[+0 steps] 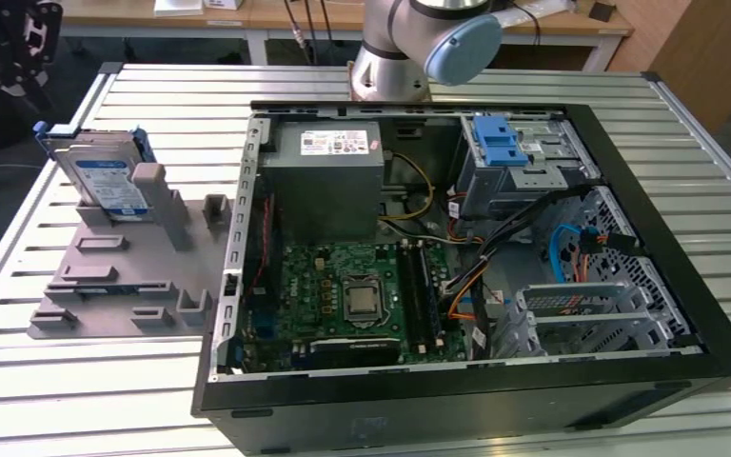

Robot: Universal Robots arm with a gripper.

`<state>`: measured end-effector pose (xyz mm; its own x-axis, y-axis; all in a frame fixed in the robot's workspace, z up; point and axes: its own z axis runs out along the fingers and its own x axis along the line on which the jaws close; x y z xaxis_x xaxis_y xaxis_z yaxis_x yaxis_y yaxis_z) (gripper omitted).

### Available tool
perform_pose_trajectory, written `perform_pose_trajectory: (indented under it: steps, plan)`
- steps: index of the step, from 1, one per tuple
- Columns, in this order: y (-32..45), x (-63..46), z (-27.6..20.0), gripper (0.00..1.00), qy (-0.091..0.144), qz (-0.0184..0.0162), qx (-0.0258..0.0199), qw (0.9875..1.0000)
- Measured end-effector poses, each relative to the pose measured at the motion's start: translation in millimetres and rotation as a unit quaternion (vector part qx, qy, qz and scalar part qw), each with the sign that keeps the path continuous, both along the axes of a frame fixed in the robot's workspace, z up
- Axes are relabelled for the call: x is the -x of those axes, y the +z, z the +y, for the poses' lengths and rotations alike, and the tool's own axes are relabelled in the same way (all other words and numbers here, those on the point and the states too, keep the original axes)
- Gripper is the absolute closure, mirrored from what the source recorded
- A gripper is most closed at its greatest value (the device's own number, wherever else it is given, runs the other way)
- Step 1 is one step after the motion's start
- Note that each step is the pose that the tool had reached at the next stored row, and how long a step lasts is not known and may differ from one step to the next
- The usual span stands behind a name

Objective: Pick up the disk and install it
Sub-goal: 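Pick up the disk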

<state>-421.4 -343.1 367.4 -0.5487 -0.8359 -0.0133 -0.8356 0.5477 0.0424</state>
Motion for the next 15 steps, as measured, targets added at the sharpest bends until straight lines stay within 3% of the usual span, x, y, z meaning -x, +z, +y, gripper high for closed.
perform_pose_trajectory:
  steps: [4,8,12,15]
  plan:
    - [-1.6,-0.2,0.4,0.89,0.023,0.0,0.0001,0.9997]
    - [-3.6,-0.1,0.4,0.89,0.06,-0.0001,0.0001,0.9982]
    - [-5.6,-0.1,0.4,0.89,0.096,-0.0009,0.0001,0.9954]
    - [-7.4,-0.1,0.4,0.89,0.123,-0.0013,0.0001,0.9924]
